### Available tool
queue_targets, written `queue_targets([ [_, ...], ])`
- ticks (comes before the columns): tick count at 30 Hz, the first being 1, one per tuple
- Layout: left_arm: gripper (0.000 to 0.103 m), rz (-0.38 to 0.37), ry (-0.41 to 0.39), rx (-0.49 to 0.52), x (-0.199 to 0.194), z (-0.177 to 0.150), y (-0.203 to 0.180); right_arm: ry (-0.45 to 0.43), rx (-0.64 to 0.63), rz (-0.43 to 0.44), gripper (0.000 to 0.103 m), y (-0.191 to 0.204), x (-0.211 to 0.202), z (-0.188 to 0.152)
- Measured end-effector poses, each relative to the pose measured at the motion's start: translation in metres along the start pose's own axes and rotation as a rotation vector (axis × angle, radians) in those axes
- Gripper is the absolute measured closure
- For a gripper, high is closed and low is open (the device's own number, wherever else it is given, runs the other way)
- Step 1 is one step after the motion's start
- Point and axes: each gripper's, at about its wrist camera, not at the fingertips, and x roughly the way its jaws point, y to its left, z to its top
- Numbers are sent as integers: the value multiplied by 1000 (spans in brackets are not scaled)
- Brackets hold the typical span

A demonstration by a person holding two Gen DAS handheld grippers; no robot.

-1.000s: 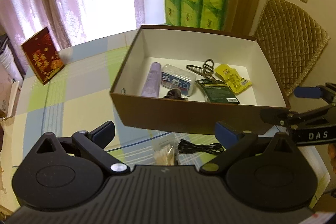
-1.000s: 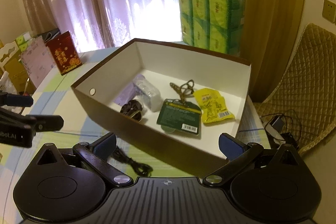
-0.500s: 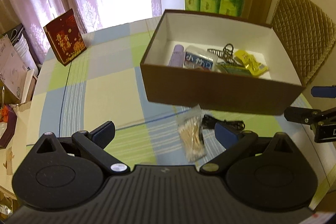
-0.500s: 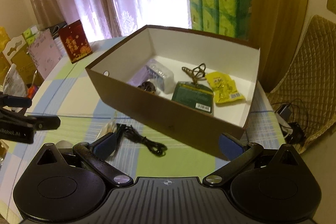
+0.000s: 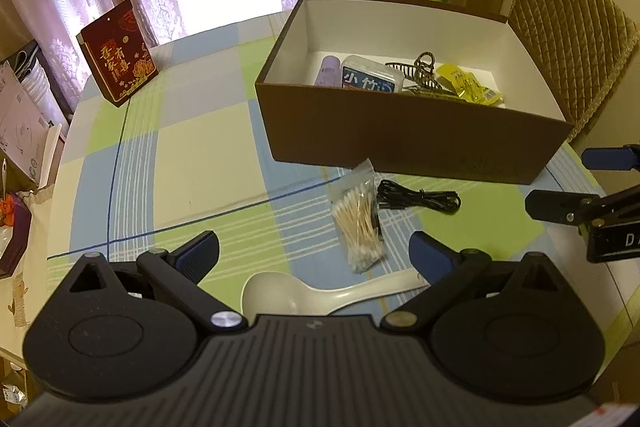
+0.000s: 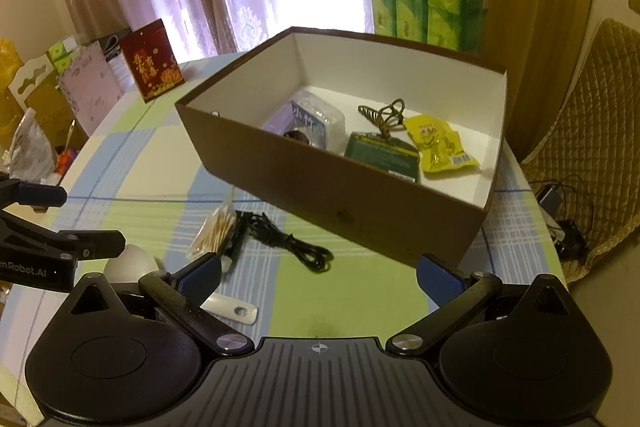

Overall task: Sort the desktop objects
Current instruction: 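Grasp the cotton swab bag with left tool while right tool grasps the black cable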

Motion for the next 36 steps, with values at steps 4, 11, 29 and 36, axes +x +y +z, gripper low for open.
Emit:
queue_targets([
  [4,3,-3,13,9,2,-5,-1,19,2,-1,2,2,5,-5],
  [11,3,-10,32,10,9,-13,1,55,7,13,2,5,16,-17],
  [29,9,-64,49,26,35,-41,0,111,44,11,2,-10,54,-35],
  [36,16,-102,58,66,63,-31,-13,117,77,-5,2,-24,63,-33],
])
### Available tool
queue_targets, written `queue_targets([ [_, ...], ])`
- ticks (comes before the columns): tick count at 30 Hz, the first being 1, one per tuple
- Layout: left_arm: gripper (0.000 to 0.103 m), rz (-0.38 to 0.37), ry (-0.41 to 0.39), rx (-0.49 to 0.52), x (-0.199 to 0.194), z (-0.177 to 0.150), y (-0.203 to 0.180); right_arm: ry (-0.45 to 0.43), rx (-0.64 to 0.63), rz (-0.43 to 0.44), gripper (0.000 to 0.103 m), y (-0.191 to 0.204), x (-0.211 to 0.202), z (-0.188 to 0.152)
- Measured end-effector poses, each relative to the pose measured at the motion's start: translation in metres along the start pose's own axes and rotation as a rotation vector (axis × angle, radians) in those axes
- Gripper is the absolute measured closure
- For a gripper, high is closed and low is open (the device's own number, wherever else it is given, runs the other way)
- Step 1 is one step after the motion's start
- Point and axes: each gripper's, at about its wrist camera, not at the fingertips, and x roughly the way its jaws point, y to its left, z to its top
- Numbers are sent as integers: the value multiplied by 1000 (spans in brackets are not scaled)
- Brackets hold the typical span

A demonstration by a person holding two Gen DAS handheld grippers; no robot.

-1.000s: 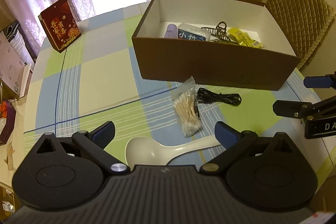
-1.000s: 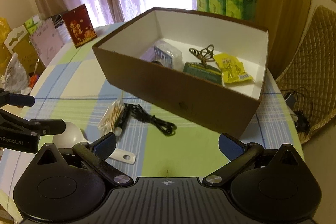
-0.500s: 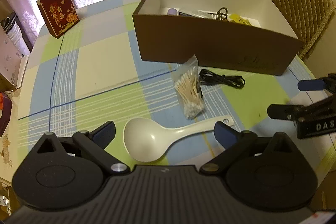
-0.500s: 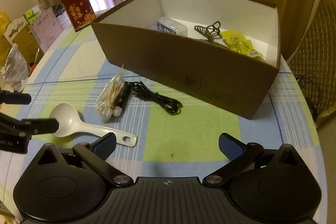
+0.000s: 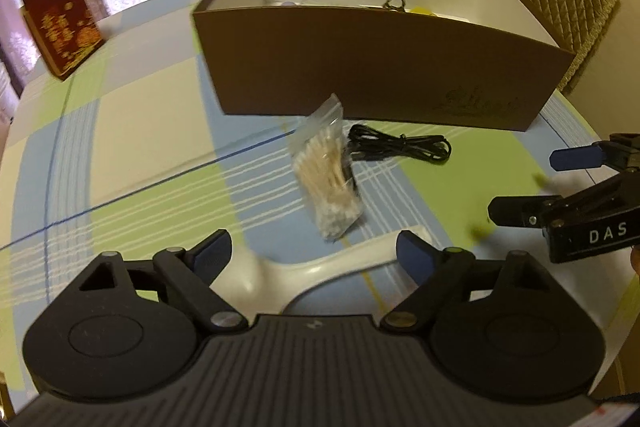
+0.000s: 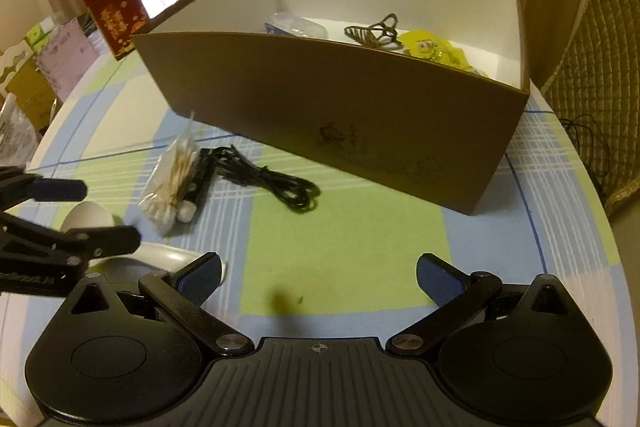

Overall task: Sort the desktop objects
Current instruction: 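Grasp the cotton swab bag with left tool while right tool grasps the black cable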

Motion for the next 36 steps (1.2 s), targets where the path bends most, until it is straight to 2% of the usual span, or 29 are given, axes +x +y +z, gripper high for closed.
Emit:
queue_targets([
  [5,28,-29,-2,25,22,16,-3,10,10,6,2,-4,8,3],
  [7,29,-35,11,26,34,22,-3,14,9,11,2,-6,11,3],
  [11,40,-35,30,24,51,29,-2,14,1,25,2,-5,16,7],
  [18,55,-67,40,-37,69,39,11,14,-40,55,2,4,27,15],
  [20,65,-88,43,-64,73,40,16,8,-55,66,2,8,29,18],
  [27,81,-132,32,-97,70,40,39,-19,-115,102,3,22,37,27],
  [29,83,-110,30,-94,67,40,47,-39,-153,105,13,28,38,28],
  [30,83,-95,30,-93,66,40,51,-40,-174,111,22,32,41,28],
  [36,85,-32,33,-102,61,37,77,-75,-309,100,44,50,58,36],
])
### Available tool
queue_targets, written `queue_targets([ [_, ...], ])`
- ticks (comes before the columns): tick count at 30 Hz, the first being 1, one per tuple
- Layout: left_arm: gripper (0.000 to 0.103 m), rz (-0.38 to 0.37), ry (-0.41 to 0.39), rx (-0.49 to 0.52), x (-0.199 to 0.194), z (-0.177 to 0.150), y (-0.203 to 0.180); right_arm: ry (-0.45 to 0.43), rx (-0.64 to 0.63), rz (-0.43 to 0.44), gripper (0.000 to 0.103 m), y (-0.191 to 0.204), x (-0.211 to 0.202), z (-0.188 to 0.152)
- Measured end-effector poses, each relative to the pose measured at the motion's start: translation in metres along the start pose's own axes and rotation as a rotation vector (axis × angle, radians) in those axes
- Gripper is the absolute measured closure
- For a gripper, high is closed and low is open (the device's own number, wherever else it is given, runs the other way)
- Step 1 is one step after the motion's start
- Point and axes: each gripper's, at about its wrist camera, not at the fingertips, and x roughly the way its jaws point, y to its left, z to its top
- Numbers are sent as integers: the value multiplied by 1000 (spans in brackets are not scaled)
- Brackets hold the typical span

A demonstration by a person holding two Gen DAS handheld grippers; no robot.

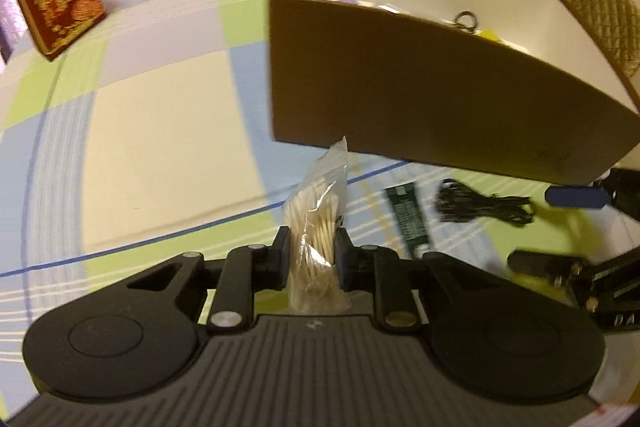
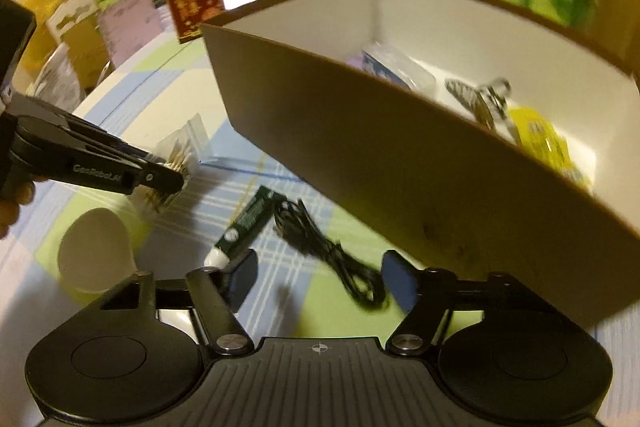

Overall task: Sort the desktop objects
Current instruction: 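Grasp the cotton swab bag with left tool while right tool grasps the black cable, then lift the swab bag in left tool and the cable in right tool over the box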

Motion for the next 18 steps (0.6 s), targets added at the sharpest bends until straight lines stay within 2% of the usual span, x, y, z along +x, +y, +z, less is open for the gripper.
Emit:
queue_targets([
  [3,85,0,3,3,-2,-3,3,20,-59,-3,54,2,16,4],
  [8,82,18,15,48,2,-2,-5,53,-89,-1,57,2,36,3],
  [11,79,18,49,54,11,-2,-7,47,-85,5,61,0,35,-1],
  [14,79,31,59,61,17,-5,-9,56,-91,11,79,0,30,-3],
  [15,79,32,58,64,17,-5,-9,62,-90,12,89,0,28,-3],
  [18,81,26,55,64,16,-5,-8,79,-65,14,89,-2,23,-6],
])
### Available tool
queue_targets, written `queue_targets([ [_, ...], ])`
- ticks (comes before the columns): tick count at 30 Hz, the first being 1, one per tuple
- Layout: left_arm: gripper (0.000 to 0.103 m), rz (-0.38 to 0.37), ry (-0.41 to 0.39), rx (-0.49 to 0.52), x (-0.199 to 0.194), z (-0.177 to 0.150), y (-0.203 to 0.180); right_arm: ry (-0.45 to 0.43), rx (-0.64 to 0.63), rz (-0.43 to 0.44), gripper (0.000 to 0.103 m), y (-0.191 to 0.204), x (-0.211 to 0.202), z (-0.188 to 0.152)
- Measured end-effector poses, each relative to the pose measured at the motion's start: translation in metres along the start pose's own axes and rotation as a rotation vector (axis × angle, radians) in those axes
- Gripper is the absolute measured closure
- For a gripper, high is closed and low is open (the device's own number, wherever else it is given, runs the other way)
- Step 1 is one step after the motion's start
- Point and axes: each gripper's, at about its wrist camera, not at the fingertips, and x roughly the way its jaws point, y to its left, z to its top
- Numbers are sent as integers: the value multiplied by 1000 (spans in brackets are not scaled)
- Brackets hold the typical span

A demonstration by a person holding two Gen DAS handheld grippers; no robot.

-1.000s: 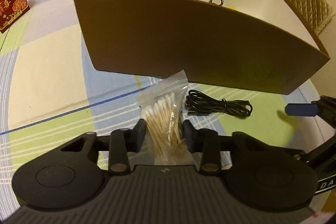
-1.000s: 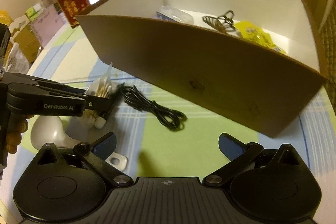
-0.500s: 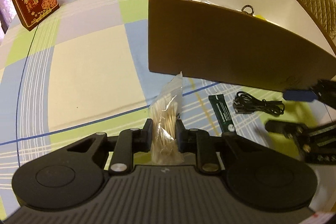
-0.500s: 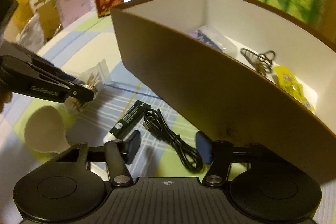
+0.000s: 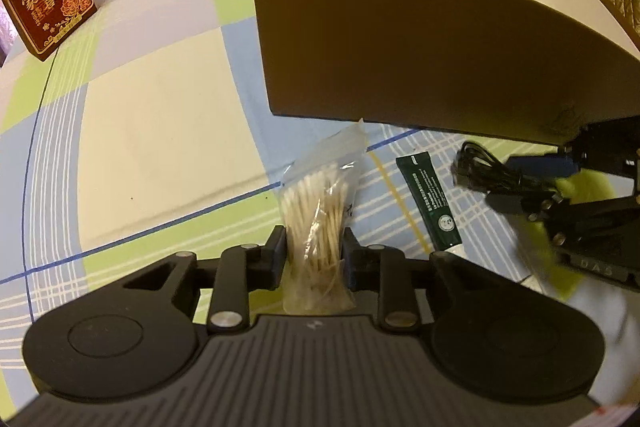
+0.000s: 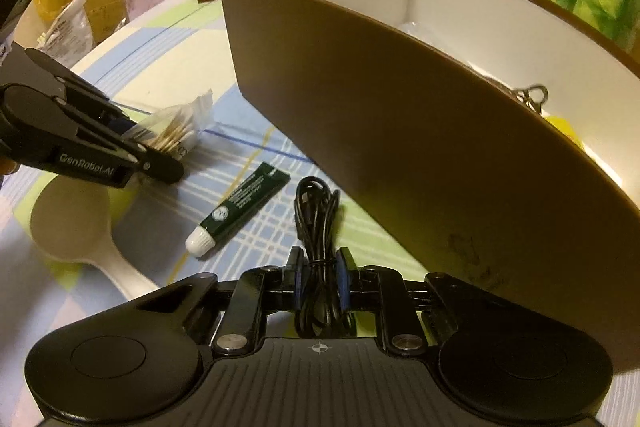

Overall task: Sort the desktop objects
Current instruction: 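Lift the swab bag in left tool and the cable in right tool over the box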

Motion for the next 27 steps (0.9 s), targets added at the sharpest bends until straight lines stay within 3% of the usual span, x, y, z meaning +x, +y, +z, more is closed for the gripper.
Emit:
queue_targets([
  [8,84,-13,-33,21,-19,-1,-9,21,98,-5,90,-11,-29,-15],
  [27,84,-84,-155,48,-96,-4,-56,-121,161,15,90,0,-110,-27],
])
